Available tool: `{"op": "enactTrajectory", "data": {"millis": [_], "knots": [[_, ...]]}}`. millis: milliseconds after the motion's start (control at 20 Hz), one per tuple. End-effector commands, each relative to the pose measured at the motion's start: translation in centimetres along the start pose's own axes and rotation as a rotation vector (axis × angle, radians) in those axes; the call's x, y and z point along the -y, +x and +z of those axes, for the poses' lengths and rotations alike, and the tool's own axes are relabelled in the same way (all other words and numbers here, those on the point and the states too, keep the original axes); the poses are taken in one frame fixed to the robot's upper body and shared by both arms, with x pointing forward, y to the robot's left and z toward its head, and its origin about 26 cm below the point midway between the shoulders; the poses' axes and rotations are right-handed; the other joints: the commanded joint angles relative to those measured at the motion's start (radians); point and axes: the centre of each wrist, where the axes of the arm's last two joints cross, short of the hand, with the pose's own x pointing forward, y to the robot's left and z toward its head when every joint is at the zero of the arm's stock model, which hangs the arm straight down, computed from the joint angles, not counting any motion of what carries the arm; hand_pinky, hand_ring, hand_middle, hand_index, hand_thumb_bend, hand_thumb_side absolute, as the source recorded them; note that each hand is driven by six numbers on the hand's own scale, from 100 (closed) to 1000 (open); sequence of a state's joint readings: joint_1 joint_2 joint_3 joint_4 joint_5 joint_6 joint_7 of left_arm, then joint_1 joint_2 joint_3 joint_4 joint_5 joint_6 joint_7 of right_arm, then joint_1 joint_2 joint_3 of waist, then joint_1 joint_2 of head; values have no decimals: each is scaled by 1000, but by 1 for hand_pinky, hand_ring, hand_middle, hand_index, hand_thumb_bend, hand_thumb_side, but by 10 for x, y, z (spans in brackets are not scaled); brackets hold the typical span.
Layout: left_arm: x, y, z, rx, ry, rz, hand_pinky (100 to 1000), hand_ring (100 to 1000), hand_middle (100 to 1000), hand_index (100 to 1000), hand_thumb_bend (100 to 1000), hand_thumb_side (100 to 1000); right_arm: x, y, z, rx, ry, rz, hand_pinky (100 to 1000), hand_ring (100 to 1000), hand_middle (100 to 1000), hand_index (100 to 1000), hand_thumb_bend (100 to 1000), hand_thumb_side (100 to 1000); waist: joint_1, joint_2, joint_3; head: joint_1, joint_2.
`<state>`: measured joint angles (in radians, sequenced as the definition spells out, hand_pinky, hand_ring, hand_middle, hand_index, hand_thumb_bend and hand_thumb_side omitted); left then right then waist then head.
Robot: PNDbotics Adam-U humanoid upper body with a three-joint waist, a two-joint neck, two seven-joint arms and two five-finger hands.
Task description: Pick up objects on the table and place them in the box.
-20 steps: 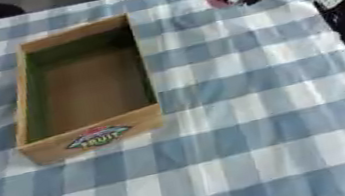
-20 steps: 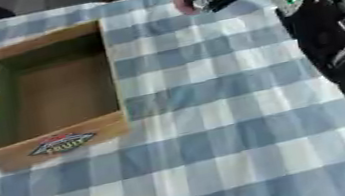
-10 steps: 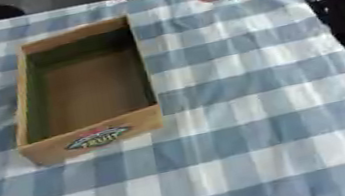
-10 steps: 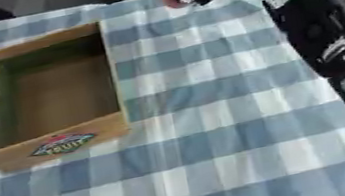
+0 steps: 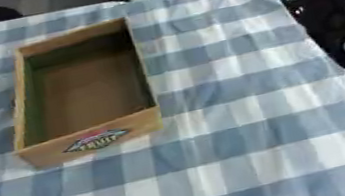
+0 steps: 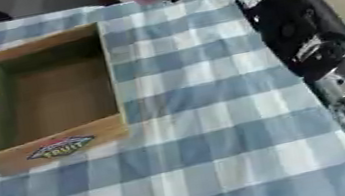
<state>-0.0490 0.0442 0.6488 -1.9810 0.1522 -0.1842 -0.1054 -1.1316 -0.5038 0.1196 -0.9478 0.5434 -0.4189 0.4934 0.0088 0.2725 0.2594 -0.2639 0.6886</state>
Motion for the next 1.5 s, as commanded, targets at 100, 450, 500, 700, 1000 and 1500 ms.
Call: {"op": "enactTrajectory", "data": {"millis": [100, 450, 500, 700, 1000, 1500], "knots": [[3, 10, -12, 52, -30, 13, 500, 398, 560, 836, 195, 567, 5, 28, -24, 84, -43, -69, 858, 902, 436, 572, 100, 398, -6, -12, 23, -50, -26], [8, 14, -23, 126, 7, 73, 490, 398, 549, 821, 188, 569, -33, 65, -58, 107, 19, -126, 865, 906, 435, 571, 100, 380, -12, -3, 38, -66, -35], [9, 14, -24, 141, 11, 86, 488, 398, 546, 817, 186, 567, -36, 66, -60, 106, 27, -125, 866, 906, 434, 571, 100, 379, -13, -2, 43, -71, -36], [17, 19, -35, 229, 42, 161, 474, 406, 542, 794, 174, 575, -48, 70, -64, 98, 54, -128, 869, 908, 433, 571, 100, 366, -15, 7, 62, -90, -35], [32, 28, -53, 356, 31, 285, 463, 417, 544, 787, 164, 605, -62, 66, -67, 37, 59, -115, 846, 901, 440, 571, 100, 409, -17, 17, 88, -120, -33], [44, 36, -66, 392, -21, 375, 462, 418, 543, 785, 157, 606, -52, 79, -73, 117, 64, 166, 712, 817, 510, 584, 100, 767, -31, 27, 111, -137, -37]]}}
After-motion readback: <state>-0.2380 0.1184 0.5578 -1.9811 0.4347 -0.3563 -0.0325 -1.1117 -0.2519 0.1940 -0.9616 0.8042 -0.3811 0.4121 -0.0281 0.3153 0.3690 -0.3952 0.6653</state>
